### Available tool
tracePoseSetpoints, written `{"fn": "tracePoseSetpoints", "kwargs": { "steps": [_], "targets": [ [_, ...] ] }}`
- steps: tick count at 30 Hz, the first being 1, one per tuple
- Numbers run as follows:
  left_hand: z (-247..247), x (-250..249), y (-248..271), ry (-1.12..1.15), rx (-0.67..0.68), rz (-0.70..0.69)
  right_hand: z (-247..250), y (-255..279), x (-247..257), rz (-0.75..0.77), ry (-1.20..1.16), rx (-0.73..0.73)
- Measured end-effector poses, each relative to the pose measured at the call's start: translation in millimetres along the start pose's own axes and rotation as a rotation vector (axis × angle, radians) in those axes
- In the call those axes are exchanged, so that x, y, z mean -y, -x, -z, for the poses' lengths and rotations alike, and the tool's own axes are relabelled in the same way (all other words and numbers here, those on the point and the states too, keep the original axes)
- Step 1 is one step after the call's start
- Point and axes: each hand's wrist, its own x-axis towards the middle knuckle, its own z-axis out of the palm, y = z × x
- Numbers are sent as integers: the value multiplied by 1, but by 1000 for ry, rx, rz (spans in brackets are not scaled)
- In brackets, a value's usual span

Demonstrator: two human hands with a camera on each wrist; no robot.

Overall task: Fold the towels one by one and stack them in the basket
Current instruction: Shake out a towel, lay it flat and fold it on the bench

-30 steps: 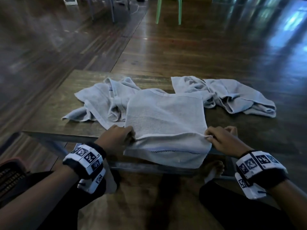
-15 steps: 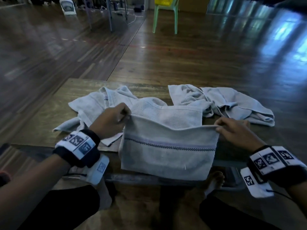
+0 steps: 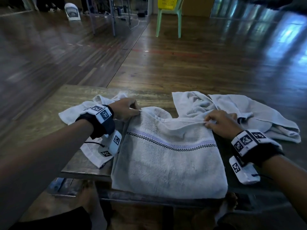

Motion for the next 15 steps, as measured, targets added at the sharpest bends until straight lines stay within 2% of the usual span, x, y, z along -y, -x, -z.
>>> {"fn": "tracePoseSetpoints", "kwargs": {
  "steps": [6,8,11,15],
  "targets": [
    [1,3,-1,93,27,-37,-3,2,3,21,8,0],
    [5,2,3,111,-4,-66,2,5,5,22,-13,-10],
    [17,0,14,58,-43,-91,14,13,6,43,-66,-39],
    [34,-11,39,-64,-29,-113,42,32,15,25,-73,-90]
  ]
}}
